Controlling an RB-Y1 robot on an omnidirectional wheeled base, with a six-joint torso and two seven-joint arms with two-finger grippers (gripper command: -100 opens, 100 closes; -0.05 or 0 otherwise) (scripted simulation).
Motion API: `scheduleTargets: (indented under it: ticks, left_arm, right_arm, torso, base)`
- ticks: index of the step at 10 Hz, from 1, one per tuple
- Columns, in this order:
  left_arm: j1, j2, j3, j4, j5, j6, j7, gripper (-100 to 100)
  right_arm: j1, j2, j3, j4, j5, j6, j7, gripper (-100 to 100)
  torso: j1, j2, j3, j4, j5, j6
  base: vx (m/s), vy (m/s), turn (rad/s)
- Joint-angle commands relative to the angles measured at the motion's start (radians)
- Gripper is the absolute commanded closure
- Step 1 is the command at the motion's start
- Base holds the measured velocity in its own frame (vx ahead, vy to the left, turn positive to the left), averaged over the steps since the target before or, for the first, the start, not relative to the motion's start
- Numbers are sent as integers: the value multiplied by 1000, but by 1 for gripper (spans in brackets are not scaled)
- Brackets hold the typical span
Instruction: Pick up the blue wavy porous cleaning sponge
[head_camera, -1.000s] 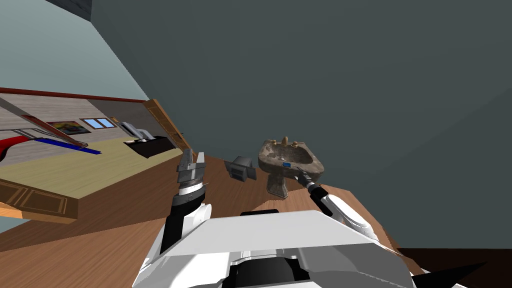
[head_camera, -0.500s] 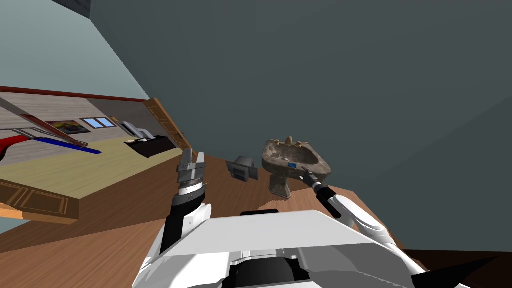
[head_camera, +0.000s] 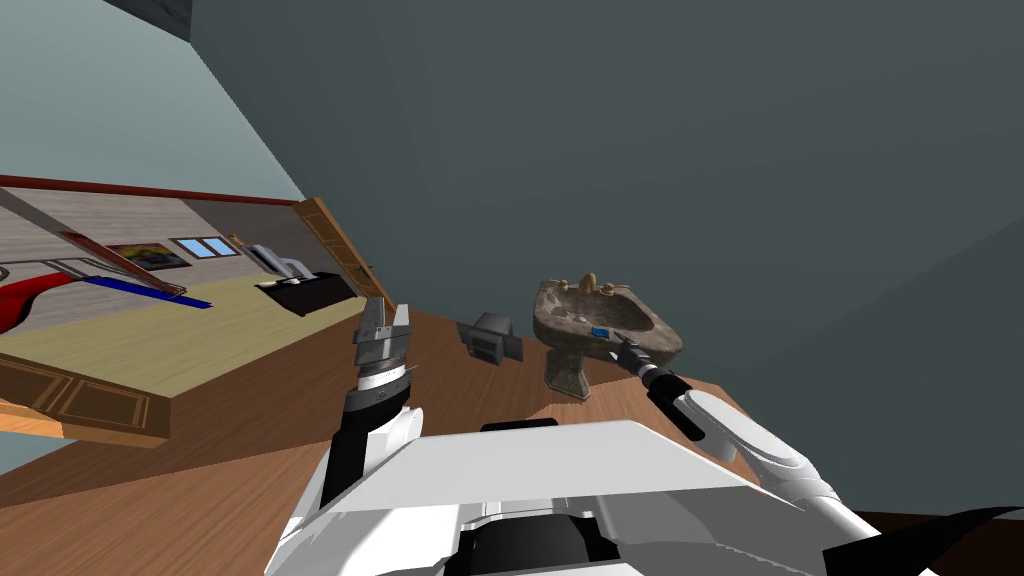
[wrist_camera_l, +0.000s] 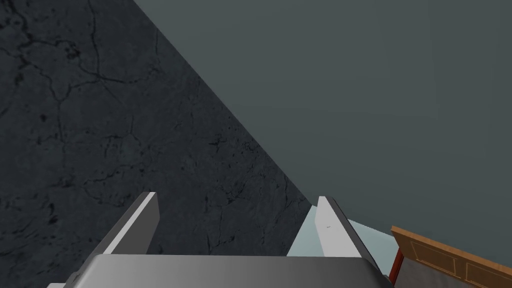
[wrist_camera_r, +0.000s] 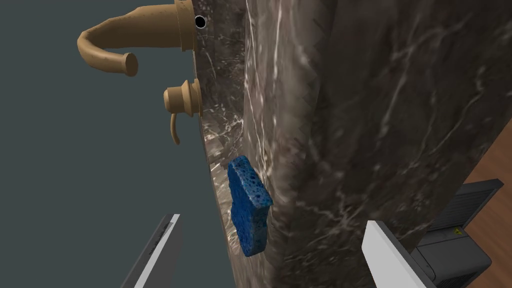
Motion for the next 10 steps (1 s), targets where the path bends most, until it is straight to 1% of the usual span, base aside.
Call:
scheduleTargets:
  ticks: [1, 2, 3, 4, 5, 6, 10]
  left_arm:
    - [0, 0, 0, 0, 0, 0, 0, 0]
    - [0, 0, 0, 0, 0, 0, 0, 0]
    - [0, 0, 0, 0, 0, 0, 0, 0]
    - [0, 0, 0, 0, 0, 0, 0, 0]
    - [0, 0, 0, 0, 0, 0, 0, 0]
    - [0, 0, 0, 0, 0, 0, 0, 0]
    - [0, 0, 0, 0, 0, 0, 0, 0]
  right_arm:
    - [23, -32, -5, -17, -9, 18, -23, -100]
    - [29, -43, -7, -20, -13, 23, -31, -100]
    - [23, -30, -6, -14, -8, 15, -22, -100]
    - [24, -32, -6, -16, -9, 18, -24, 0]
    - [23, -32, -6, -16, -9, 18, -24, -100]
    - [23, -32, -6, -16, -9, 18, -24, 100]
    - [23, -32, -6, -16, -9, 18, -24, 100]
  torso:
    - [0, 0, 0, 0, 0, 0]
    - [0, -2, -1, 0, 0, 0]
    - [-2, -2, -1, 0, 0, 0]
    - [-7, 0, 0, 0, -1, 0]
    - [-10, 1, 1, 0, -2, 0]
    - [-11, 2, 1, 0, -2, 0]
    - [-12, 2, 1, 0, -3, 0]
  base:
    - [69, 174, 10]
    - [63, 133, 9]
    - [24, 53, -5]
    - [5, 12, -1]
    - [0, 0, 0]
    - [0, 0, 0]
    - [0, 0, 0]
